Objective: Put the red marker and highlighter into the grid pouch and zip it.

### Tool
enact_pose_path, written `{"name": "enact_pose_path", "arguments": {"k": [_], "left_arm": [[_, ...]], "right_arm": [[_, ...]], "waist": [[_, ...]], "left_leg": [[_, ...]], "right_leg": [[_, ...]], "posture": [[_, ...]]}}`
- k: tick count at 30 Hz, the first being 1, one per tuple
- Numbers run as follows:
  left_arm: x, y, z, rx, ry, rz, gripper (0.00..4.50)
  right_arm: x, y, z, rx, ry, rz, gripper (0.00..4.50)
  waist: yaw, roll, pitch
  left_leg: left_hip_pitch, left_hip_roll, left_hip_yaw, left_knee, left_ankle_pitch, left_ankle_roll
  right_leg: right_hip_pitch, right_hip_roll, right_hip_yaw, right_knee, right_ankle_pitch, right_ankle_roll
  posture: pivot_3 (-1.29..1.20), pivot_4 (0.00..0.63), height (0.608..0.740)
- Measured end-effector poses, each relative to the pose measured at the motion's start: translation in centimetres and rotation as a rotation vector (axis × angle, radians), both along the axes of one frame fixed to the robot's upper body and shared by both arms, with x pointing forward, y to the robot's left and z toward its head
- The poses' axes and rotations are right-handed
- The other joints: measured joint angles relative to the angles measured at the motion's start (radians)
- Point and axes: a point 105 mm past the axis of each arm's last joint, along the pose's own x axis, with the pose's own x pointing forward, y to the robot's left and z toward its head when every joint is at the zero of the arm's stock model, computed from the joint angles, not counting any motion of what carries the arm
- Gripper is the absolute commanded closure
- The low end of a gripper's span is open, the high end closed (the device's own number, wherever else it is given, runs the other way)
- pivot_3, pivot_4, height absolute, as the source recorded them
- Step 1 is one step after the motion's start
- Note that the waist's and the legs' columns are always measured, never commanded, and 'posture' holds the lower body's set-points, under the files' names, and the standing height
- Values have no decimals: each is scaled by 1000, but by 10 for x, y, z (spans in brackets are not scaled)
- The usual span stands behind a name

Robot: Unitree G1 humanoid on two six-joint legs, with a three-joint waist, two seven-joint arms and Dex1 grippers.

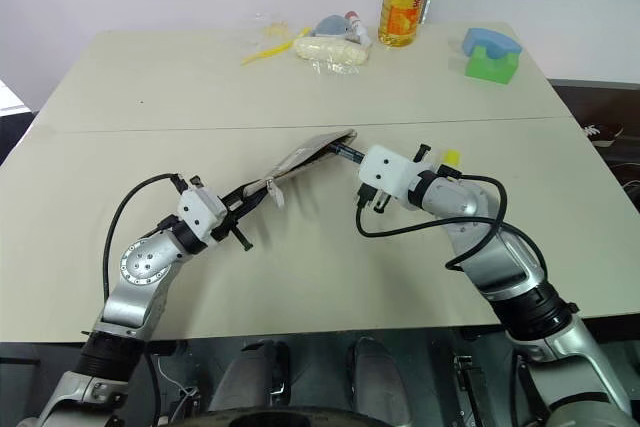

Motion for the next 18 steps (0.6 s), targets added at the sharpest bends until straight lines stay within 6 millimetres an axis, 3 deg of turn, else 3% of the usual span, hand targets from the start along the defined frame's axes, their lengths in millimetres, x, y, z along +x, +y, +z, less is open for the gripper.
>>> {"name": "enact_pose_path", "arguments": {"k": [7,17,18], "left_arm": [[-7,-8,5,105,19,-194,4500],[-13,-14,12,203,26,-358,4500],[-14,-14,12,204,26,-360,4500]], "right_arm": [[-21,13,-7,-255,-77,268,4172],[-35,38,-8,-305,-98,468,4172],[-35,39,-9,-303,-97,472,3672]], "waist": [[0,0,0],[1,0,0],[1,0,0]], "left_leg": [[0,0,0,0,0,0],[0,0,0,1,0,0],[0,0,0,1,0,0]], "right_leg": [[0,1,0,0,0,0],[1,1,0,0,0,0],[1,1,0,0,0,0]], "posture": [[0,150,740],[0,150,740],[0,150,740]]}}
